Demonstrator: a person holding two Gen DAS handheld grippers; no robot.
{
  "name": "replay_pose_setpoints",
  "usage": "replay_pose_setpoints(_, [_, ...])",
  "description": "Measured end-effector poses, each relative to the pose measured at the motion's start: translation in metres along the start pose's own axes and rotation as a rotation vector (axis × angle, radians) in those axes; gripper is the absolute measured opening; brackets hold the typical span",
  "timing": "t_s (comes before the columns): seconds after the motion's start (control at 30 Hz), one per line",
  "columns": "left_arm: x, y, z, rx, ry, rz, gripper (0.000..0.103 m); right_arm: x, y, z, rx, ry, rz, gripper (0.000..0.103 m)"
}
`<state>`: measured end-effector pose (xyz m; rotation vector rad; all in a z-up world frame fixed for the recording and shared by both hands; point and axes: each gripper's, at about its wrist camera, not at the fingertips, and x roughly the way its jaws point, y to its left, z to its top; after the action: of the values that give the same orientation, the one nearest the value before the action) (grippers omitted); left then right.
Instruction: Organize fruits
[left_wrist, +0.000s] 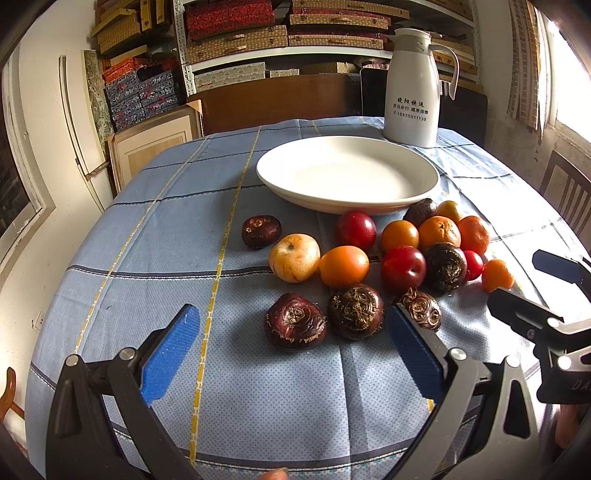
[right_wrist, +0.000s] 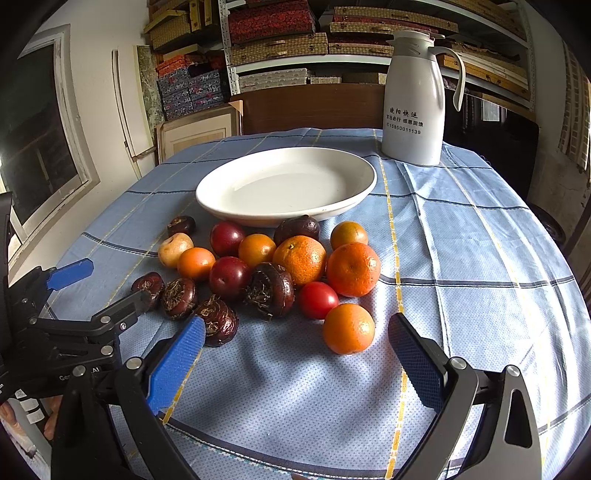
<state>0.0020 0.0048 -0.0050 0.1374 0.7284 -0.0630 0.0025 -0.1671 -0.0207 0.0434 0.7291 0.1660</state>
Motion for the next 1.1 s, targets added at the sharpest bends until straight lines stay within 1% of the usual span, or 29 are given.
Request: replay_pose_setpoints(1.1, [0.0034,-0.0017,-0.0019,0.003,0.01,0.001,0.099,-0.001,0.003,0.0005,-0.001,-0.001,0.001,0.1])
